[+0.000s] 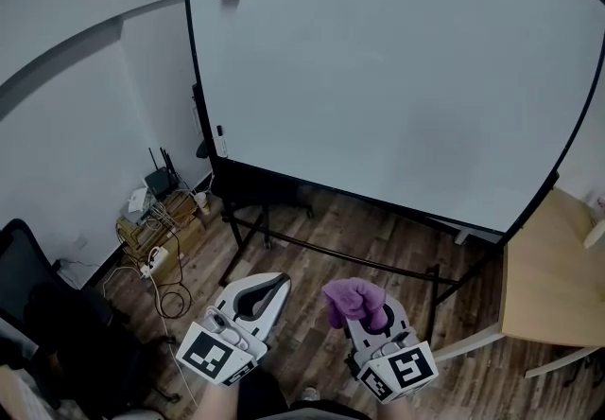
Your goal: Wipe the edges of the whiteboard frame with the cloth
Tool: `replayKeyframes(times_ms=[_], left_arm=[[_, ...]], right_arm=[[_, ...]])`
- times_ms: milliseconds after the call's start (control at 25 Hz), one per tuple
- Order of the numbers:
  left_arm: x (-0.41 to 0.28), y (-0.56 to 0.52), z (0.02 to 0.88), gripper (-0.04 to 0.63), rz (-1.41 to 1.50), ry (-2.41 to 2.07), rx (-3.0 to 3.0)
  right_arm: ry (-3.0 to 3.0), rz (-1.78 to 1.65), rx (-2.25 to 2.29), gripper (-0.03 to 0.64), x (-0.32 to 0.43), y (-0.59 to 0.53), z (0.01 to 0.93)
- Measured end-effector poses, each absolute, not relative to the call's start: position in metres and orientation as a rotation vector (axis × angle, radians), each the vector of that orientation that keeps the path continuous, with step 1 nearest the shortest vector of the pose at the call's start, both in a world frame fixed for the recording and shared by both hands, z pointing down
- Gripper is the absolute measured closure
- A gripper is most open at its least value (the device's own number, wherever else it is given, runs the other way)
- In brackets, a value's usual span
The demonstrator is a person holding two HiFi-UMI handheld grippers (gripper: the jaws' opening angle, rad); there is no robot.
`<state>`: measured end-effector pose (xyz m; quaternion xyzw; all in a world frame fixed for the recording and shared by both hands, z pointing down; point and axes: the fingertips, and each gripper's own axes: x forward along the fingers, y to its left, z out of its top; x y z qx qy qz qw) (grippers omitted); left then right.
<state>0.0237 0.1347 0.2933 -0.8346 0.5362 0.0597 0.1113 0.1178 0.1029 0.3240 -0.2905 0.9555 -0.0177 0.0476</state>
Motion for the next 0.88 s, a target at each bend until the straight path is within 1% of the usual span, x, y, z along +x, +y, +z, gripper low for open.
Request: replayKeyframes(times_ms=[280, 880], left_arm=[[0.004, 0.121, 0.294, 0.578, 0.174, 1.559, -2.465], [-0.110, 0.097, 0.290, 0.578, 0.187, 1.499, -2.515]], right_arm=[[2.900, -0.081, -0.917, 0.526, 0.100, 0.089, 0.323], [2.867, -0.117, -1.012, 0.526, -0.010, 0.072, 0.323]])
